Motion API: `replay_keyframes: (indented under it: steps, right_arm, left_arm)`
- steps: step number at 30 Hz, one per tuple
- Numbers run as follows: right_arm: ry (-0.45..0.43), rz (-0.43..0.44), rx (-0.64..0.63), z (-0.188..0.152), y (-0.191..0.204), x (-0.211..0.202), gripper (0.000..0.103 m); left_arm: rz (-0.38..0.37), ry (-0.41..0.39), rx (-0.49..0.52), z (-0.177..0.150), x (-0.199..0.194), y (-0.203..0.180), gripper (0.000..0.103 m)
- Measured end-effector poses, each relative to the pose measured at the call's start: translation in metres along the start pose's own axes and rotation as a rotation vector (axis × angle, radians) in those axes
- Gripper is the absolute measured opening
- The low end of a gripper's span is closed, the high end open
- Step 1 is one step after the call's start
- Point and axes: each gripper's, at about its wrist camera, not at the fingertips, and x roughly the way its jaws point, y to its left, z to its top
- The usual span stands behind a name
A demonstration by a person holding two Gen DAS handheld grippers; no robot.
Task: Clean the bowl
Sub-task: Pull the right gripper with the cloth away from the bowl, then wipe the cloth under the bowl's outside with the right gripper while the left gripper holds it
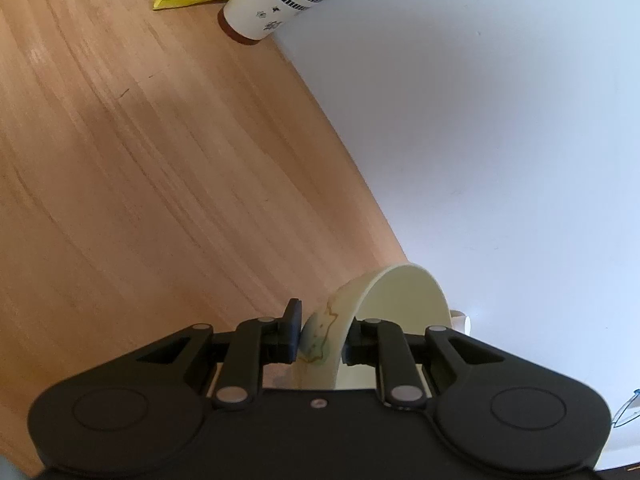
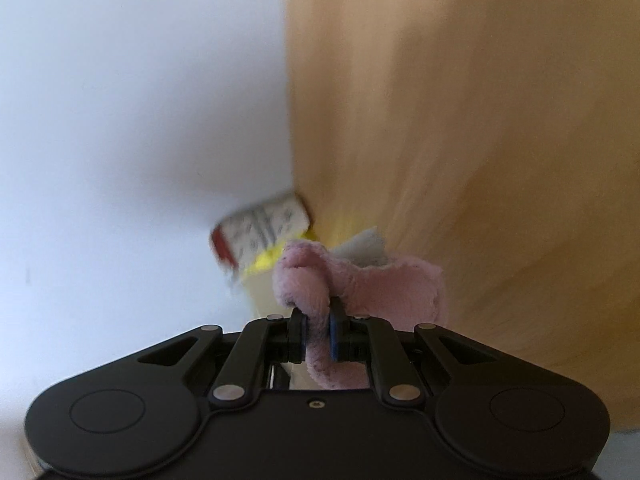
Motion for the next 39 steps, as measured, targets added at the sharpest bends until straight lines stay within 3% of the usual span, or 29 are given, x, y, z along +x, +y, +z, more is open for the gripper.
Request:
replay_keyframes:
  steps: [10, 17, 21, 26, 39]
  right_arm:
    - [0.187, -0.187, -0.564, -0.008, 0.068, 0.008, 0.014]
    - [0.267, -0.317, -0.796, -0.028, 0.089, 0.039, 0.013]
    - [0.292, -0.381, -0.876, -0.029, 0.081, 0.025, 0.013]
    - [0.288, -0.458, -0.958, -0.033, 0.075, 0.051, 0.013]
    - [0.281, -0.552, -1.172, -0.057, 0.095, 0.065, 0.012]
  left_arm:
    - [-0.018, 0.007, 0.055, 0.000, 0.003, -0.004, 0.016]
    - [-0.023, 0.024, 0.079, -0.001, 0.006, -0.004, 0.016]
    - [-0.025, 0.034, 0.093, -0.001, 0.007, -0.003, 0.016]
    - [-0.011, 0.047, 0.117, -0.003, 0.010, -0.003, 0.016]
    - [0.018, 0.047, 0.166, -0.004, 0.018, -0.007, 0.016]
